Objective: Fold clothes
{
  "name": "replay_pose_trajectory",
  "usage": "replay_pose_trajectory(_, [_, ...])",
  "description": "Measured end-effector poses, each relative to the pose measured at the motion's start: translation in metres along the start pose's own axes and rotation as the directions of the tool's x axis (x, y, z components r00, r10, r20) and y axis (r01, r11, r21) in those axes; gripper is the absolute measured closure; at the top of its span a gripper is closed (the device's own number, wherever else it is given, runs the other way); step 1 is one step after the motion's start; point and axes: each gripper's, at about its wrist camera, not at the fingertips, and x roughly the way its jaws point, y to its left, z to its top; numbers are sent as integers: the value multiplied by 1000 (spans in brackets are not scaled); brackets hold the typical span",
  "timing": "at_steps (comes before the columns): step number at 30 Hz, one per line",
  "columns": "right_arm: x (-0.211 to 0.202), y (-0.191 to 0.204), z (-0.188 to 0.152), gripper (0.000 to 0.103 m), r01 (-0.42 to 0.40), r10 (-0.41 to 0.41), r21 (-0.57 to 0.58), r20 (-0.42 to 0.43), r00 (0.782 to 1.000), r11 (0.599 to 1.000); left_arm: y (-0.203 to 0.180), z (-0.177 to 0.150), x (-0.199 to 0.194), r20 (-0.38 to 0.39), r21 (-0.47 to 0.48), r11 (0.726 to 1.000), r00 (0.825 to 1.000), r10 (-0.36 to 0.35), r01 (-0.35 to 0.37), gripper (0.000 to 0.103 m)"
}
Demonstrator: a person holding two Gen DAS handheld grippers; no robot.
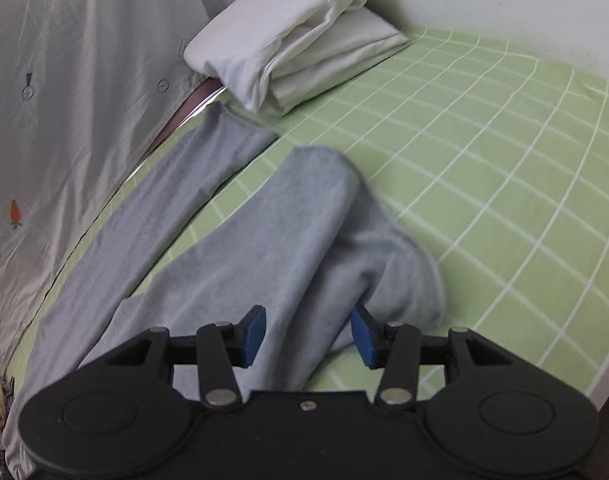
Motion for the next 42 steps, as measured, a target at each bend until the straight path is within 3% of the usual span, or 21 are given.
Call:
replay_pose_trajectory(6, [11, 20, -4, 57, 51, -51, -49, 2, 999, 997, 30, 27, 11, -1, -64, 997, 999, 40, -40, 0])
replay_pose_trajectory(8, [16, 24, -4, 64, 86, -85, -60, 5, 996, 995, 41, 37, 16, 3, -94, 995, 999, 42, -42, 1])
replay_pose_trajectory(10, [19, 26, -3, 81, 113, -113, -59, 4, 994, 992, 53, 47, 20, 7, -123, 991, 999, 45, -44, 5])
replay_pose_trajectory(13, [22, 24, 0, 103, 146, -146, -27, 5, 989, 989, 69, 61, 28, 7, -165, 985, 999, 49, -47, 17])
replay_pose_trajectory(15, [22, 25, 4, 103, 175, -175, -9, 21, 984, 985, 76, 70, 34, -3, -189, 980, 999, 54, -53, 34])
replay_pose_trajectory(18, [18, 36, 21, 103, 174, -173, -2, 68, 983, 985, 81, 79, 39, -5, -191, 980, 998, 59, -59, 46])
replay_pose_trajectory(21, [5, 55, 45, 103, 152, -148, -16, 150, 977, 988, 83, 87, 41, 1, -181, 982, 998, 63, -62, 51])
replay_pose_trajectory(23, [-29, 77, 62, 103, 119, -105, -35, 279, 955, 992, 84, 92, 43, 5, -173, 983, 998, 66, -64, 52])
replay_pose_trajectory(25, [-78, 97, 73, 103, 101, -68, -52, 444, 894, 994, 86, 97, 45, 10, -166, 984, 998, 69, -66, 52])
replay_pose_trajectory(26, [-93, 97, 75, 103, 97, -65, -43, 477, 876, 994, 86, 96, 45, 15, -163, 984, 997, 71, -67, 51])
replay_pose_trajectory(28, [-105, 88, 76, 103, 94, -71, -24, 477, 876, 995, 86, 94, 45, 28, -157, 985, 997, 75, -69, 50])
replay_pose_trajectory(29, [-104, 81, 75, 103, 108, -89, -16, 451, 888, 994, 86, 93, 45, 36, -155, 985, 996, 77, -71, 48])
replay_pose_trajectory(31, [-74, 59, 66, 99, 139, -141, 27, 297, 944, 990, 84, 93, 46, 36, -149, 986, 996, 79, -73, 39])
replay_pose_trajectory(32, [-62, 50, 58, 95, 130, -142, 68, 234, 962, 989, 84, 93, 47, 27, -153, 985, 996, 81, -76, 35])
replay_pose_trajectory(33, [-51, 44, 48, 86, 121, -137, 94, 183, 974, 988, 85, 93, 47, 20, -165, 983, 996, 82, -78, 32])
replay_pose_trajectory(34, [-42, 43, 38, 74, 112, -127, 102, 149, 981, 988, 86, 93, 47, 13, -176, 981, 996, 83, -79, 31])
replay_pose_trajectory(36, [-25, 46, 22, 60, 108, -120, 115, 103, 987, 987, 88, 91, 47, 5, -180, 980, 996, 87, -85, 27])
replay_pose_trajectory(39, [-2, 54, 3, 55, 108, -115, 135, 47, 992, 985, 91, 89, 47, -3, -194, 977, 996, 93, -92, 21])
replay_pose_trajectory(42, [12, 61, -2, 42, 118, -124, 126, 39, 992, 985, 95, 88, 47, -8, -212, 972, 995, 97, -97, 21])
